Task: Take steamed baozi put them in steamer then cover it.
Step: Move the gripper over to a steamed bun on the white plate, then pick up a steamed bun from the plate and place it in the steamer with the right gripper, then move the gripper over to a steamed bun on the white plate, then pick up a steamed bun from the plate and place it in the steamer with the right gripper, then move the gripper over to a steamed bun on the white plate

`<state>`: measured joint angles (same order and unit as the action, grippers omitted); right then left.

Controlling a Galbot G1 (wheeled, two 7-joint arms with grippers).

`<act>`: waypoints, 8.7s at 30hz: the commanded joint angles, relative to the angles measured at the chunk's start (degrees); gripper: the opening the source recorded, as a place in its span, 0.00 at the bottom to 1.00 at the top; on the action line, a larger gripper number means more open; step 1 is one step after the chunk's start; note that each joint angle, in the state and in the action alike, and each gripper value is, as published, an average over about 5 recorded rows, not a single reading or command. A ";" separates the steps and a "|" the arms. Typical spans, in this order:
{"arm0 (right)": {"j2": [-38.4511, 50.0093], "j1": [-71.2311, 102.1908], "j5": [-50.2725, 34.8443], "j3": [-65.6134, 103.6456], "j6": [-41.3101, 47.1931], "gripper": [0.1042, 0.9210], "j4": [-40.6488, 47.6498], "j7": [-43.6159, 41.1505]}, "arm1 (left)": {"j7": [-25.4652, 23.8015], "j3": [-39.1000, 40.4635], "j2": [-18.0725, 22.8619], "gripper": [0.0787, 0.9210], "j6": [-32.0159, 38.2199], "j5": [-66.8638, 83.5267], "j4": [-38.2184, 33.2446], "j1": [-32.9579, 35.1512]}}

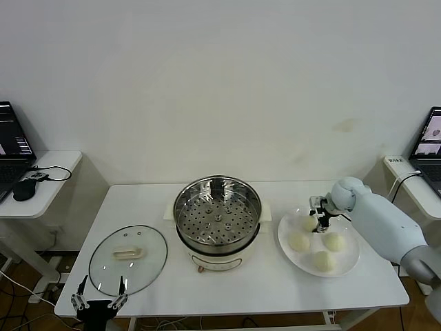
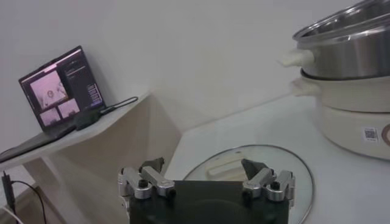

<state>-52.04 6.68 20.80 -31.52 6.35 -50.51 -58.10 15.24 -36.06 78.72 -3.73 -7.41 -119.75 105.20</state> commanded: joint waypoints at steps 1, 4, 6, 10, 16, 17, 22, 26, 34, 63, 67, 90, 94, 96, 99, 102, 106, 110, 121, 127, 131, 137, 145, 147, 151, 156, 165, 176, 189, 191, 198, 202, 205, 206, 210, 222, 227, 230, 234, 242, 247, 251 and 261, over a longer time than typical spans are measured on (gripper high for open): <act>0.86 -0.80 -1.35 -0.96 0.29 0.59 -1.60 -0.57 | 0.04 0.00 -0.03 0.88 0.04 -0.03 -0.08 0.02; 3.37 -2.81 -4.82 -3.02 1.30 0.58 -5.88 -0.94 | 0.07 0.12 0.00 0.88 0.04 -0.08 -0.10 0.14; 5.33 -5.25 -7.45 -5.03 2.05 0.58 -9.02 -1.18 | 0.07 0.12 -0.07 0.88 0.04 -0.03 -0.08 0.17; 8.90 -13.11 -13.58 -10.74 3.45 0.59 -14.83 -1.61 | 0.05 0.08 -0.44 0.88 0.01 0.66 -0.19 0.22; 9.76 -28.44 -25.16 -20.74 4.83 0.60 -20.16 -1.94 | -0.04 0.53 -0.71 0.88 0.46 1.19 -0.61 0.10; 8.96 -31.15 -26.88 -22.47 4.87 0.60 -20.53 -1.90 | -0.06 0.66 -0.76 0.88 0.63 1.19 -0.71 0.09; 2.88 -41.74 -33.52 -30.20 3.97 0.60 -20.94 -1.05 | -0.05 0.91 -1.18 0.88 0.90 1.33 -1.50 0.01; -3.19 -44.33 -36.20 -33.81 2.31 0.60 -20.32 0.32 | 0.00 0.70 -1.58 0.88 0.90 1.81 -2.06 -0.03; -16.05 -41.59 -35.32 -38.19 -6.86 0.60 -15.92 3.00 | 0.05 -0.09 -2.01 0.88 0.96 2.73 -1.90 -0.57; -27.00 -30.96 -9.35 -42.13 -36.02 0.61 -0.26 8.48 | 0.16 -1.53 -1.51 0.88 1.12 3.68 -0.21 -2.70; -27.72 -29.92 -6.74 -41.20 -37.47 0.61 1.70 9.13 | 0.16 -1.45 -1.53 0.88 1.13 3.70 -0.18 -2.86; -11.49 -45.02 -35.63 -43.50 2.20 0.88 -24.32 1.06 | -0.64 -2.09 -1.10 0.88 0.83 2.93 -2.06 -2.23; -2.86 -46.26 -39.23 -42.66 12.34 0.88 -31.61 0.82 | -2.05 -2.73 -1.62 0.88 0.93 4.02 -2.73 -2.05; 1.60 -46.30 -40.39 -41.83 15.80 0.88 -34.95 0.74 | -2.66 -3.02 -2.01 0.88 0.97 4.72 -3.05 -2.06; 8.90 -45.55 -39.85 -40.59 18.83 0.88 -39.28 0.60 | -3.42 -3.46 -2.49 0.88 0.97 5.30 -3.49 -2.22; 16.60 -43.71 -35.39 -40.28 18.66 0.88 -41.84 -0.09 | -3.96 -3.83 -2.83 0.88 1.07 5.92 -3.97 -2.33; 23.37 -38.24 -30.13 -38.56 17.54 0.88 -42.27 -0.76 | -5.09 -4.05 -3.65 0.88 2.31 6.09 -3.72 -2.33; 26.93 -28.84 -26.53 -32.79 16.26 0.88 -41.79 -1.44 | -5.71 -4.07 -4.18 0.88 3.62 5.79 -2.88 -2.30; 24.21 -6.84 -17.31 -17.99 12.68 0.88 -34.00 -2.50 | -6.08 -4.73 -4.06 0.88 3.13 5.57 -2.30 -2.44; 17.33 -4.34 -14.97 -16.48 10.84 0.88 -28.11 -2.49 | -6.09 -4.87 -3.78 0.88 3.20 5.20 -1.88 -2.04; 13.16 -4.65 -14.58 -16.63 10.43 0.88 -25.15 -2.49 | -6.11 -5.43 -3.58 0.88 3.23 5.13 -1.80 -1.84; 7.91 -4.47 -13.70 -17.04 10.16 0.88 -21.82 -2.31 | -5.99 -6.02 -3.35 0.88 3.35 5.15 -1.42 -1.50; 4.66 -3.54 -11.28 -16.53 9.66 0.88 -18.37 -1.60 | -5.82 -6.24 -3.16 0.88 3.48 5.15 -0.71 -1.75; 4.35 -3.52 -10.94 -16.39 9.68 0.88 -17.93 -1.51 | -5.77 -6.28 -3.14 0.88 3.52 5.16 -0.63 -1.81; 4.33 -3.43 -10.49 -16.23 9.96 0.88 -17.75 -1.49 | -5.69 -6.33 -3.14 0.88 3.57 5.18 -0.38 -1.95; 4.54 -2.91 -10.16 -15.89 10.24 0.88 -17.66 -1.50 | -5.61 -6.31 -3.10 0.88 3.61 5.19 -0.16 -2.16; 4.81 -2.30 -9.83 -14.78 9.97 0.69 -17.68 -1.91 | -5.46 -6.24 -3.01 0.88 3.68 5.14 -0.24 -2.05; 8.04 -6.81 -12.40 -15.78 9.78 0.48 -21.10 -2.28 | -5.33 -6.34 -2.89 0.88 3.70 5.09 -0.74 -1.73; 12.72 -37.98 -30.52 -33.05 14.01 0.50 -32.29 -2.30 | -5.45 -5.72 -3.41 0.88 3.57 5.19 -1.79 -1.83; 11.03 -42.93 -34.23 -35.93 15.29 0.50 -33.41 -1.75 | -5.47 -5.59 -3.58 0.88 3.53 5.21 -1.95 -1.89; 0.99 -50.21 -44.67 -41.80 20.11 0.50 -34.73 2.55 | -5.47 -5.16 -4.04 0.88 3.48 5.31 -2.11 -2.42; -7.40 -47.31 -49.16 -41.09 22.87 0.50 -32.09 6.20 | -5.41 -5.52 -4.27 0.88 3.46 5.62 -1.82 -3.04; -13.66 -44.19 -50.70 -40.40 24.12 0.50 -29.07 8.22 | -5.36 -5.94 -4.25 0.88 3.43 5.82 -1.23 -3.62; -15.38 -43.22 -50.92 -40.23 24.44 0.51 -28.04 8.68 | -5.34 -6.09 -4.20 0.88 3.43 5.89 -1.05 -3.77; -21.47 -39.14 -50.87 -40.01 25.00 0.52 -23.50 9.74 | -5.19 -6.86 -4.03 0.88 3.44 6.36 -0.49 -4.03; -32.06 -30.32 -49.54 -39.47 26.26 0.53 -13.37 11.42 | -5.08 -8.39 -3.89 0.88 3.51 6.80 -0.22 -4.56; -33.91 -29.44 -47.96 -39.78 27.79 0.53 -11.60 11.63 | -5.04 -8.45 -3.93 0.88 3.54 6.83 -0.17 -4.77; -34.26 -29.20 -46.59 -39.90 28.39 0.53 -10.70 11.55 | -5.02 -8.46 -3.96 0.88 3.56 6.90 -0.18 -4.82; -33.95 -29.02 -45.62 -40.12 28.94 0.53 -10.32 11.51 | -4.98 -8.45 -3.98 0.88 3.58 7.00 -0.26 -4.84; -29.66 -32.15 -45.98 -39.58 29.06 0.67 -14.43 8.78 | -4.94 -8.41 -4.00 0.88 3.57 7.05 -0.32 -4.83; -21.15 -41.36 -46.03 -40.55 26.20 0.84 -21.94 2.54 | -4.98 -8.41 -4.00 0.88 3.52 7.05 -0.39 -4.86; -11.77 -47.53 -45.21 -42.67 23.64 0.88 -28.34 -2.53 | -5.05 -8.20 -4.00 0.88 3.43 7.05 -0.51 -5.06; 15.00 -49.99 -36.23 -45.49 16.31 0.88 -43.87 -10.59 | -5.25 -7.77 -4.05 0.88 3.34 6.94 -0.88 -5.04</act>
<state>-59.13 -38.52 -21.38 -74.93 27.88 -81.20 -60.97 9.99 -43.82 74.70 -0.38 -0.44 -120.64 100.16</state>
